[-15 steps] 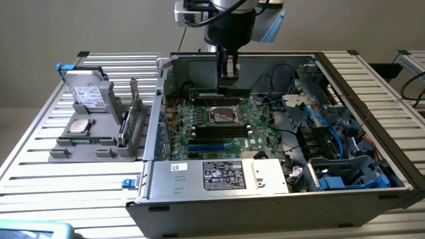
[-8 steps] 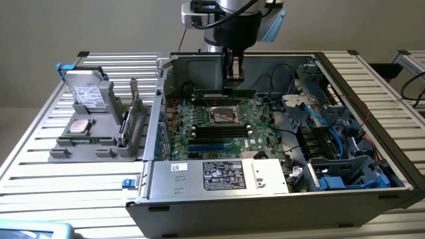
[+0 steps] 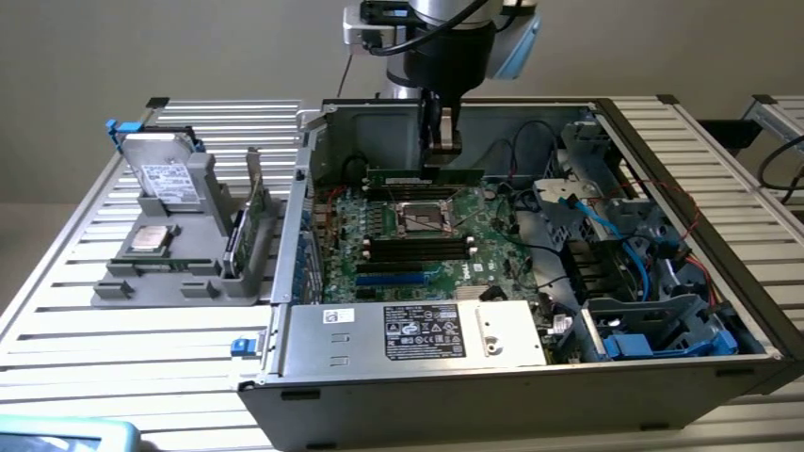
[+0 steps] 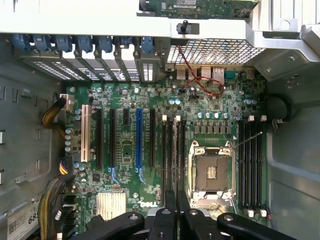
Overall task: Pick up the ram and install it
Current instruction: 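Insert the ram into the slot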
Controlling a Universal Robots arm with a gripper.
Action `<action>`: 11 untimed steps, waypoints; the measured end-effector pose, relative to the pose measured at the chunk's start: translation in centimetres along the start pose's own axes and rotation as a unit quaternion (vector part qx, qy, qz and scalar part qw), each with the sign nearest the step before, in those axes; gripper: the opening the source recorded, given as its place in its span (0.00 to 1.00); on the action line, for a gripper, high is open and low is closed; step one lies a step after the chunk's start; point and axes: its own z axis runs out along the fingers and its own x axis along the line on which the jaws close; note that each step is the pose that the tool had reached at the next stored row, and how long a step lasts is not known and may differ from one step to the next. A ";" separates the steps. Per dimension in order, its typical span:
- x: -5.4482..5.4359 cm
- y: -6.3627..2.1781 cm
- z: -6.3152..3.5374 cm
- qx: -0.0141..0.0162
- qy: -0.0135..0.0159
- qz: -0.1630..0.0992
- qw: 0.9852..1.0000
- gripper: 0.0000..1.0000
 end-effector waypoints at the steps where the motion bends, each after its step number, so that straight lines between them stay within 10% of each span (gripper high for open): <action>1: 0.0 0.00 0.00 0.000 0.000 0.000 1.000 0.13; 11: 0.0 0.02 1.35 0.000 -0.003 0.000 1.000 0.13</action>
